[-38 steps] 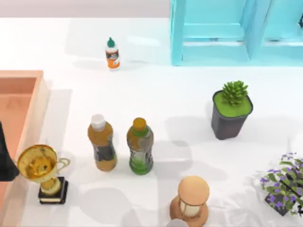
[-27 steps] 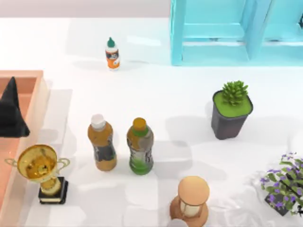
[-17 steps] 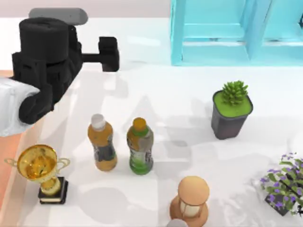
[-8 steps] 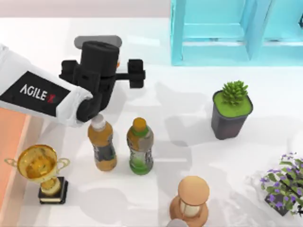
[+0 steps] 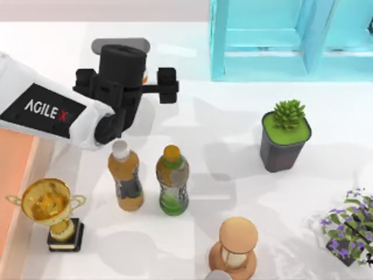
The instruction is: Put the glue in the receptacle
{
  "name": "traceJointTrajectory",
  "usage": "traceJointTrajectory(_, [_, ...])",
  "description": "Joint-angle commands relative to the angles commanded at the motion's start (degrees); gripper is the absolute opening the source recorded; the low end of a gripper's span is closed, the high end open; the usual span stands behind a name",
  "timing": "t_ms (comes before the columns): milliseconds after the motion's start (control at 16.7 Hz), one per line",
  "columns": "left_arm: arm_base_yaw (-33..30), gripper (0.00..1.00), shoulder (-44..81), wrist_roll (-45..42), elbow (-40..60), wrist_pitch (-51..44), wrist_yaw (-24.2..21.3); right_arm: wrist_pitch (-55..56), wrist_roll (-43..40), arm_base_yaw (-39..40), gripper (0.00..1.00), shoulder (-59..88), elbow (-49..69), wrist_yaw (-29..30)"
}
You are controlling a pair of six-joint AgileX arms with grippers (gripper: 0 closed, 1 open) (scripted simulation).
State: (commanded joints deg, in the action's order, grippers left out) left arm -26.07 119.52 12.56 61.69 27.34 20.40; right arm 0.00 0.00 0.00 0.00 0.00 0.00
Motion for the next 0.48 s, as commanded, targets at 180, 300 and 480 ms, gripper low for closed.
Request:
traceJointTrajectory(180, [1.80, 1.00, 3.12, -1.02, 6.03, -2.35, -1.58, 0.00, 0.00, 0.00, 1.00, 0.00, 0.00, 0.00])
traceJointTrajectory(300, [2.77, 1.00, 6.98, -1.53, 10.80, -3.24, -2.51, 0.00, 0.00, 0.00, 1.00, 0.00, 0.00, 0.00])
traceJointTrajectory(480, [3.34, 1.00, 13.67, -1.81, 16.89, -2.75, -3.22, 0.00, 0.00, 0.00, 1.00, 0.00, 0.00, 0.00])
